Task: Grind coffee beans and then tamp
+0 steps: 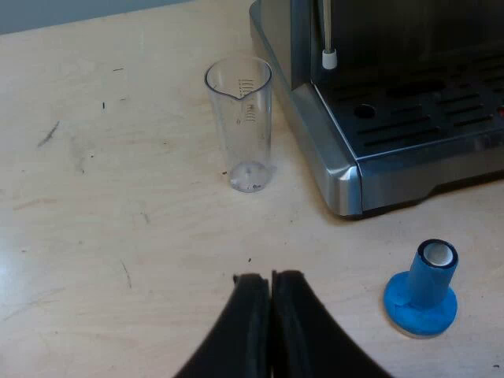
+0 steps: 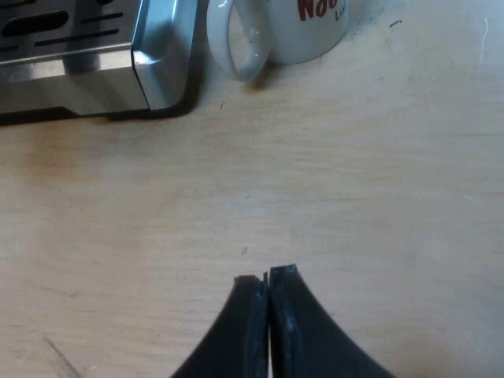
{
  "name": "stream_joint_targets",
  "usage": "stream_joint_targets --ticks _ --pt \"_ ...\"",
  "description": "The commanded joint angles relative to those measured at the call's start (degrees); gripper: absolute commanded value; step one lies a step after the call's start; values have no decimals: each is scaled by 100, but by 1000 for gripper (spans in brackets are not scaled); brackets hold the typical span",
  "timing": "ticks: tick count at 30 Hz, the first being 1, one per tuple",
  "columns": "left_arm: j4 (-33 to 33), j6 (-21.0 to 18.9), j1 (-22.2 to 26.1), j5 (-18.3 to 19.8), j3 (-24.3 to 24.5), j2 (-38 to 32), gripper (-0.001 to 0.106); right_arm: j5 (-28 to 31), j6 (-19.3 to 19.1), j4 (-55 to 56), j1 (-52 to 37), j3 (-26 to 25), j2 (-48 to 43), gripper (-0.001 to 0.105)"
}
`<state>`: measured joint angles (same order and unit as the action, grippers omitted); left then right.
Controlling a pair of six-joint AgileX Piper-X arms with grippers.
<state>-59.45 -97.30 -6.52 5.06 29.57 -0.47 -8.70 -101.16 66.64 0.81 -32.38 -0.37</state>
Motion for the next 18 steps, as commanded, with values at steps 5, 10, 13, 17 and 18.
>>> stream_joint_targets --ticks 5,10,13,17,18 --pt "54 -8 6 -17 31 -245 1 -54 -1 4 4 -19 -253 0" --pt "54 -20 6 51 31 -245 1 -54 -1 -36 4 -19 -253 0" --pt "54 -20 6 568 31 -245 1 -54 -1 -106 4 -19 -253 1" --pt "54 -20 6 810 31 -245 8 -54 -14 -230 4 -75 -253 17" --pt "66 -20 6 810 31 -245 9 -54 -25 -240 4 -77 -253 19"
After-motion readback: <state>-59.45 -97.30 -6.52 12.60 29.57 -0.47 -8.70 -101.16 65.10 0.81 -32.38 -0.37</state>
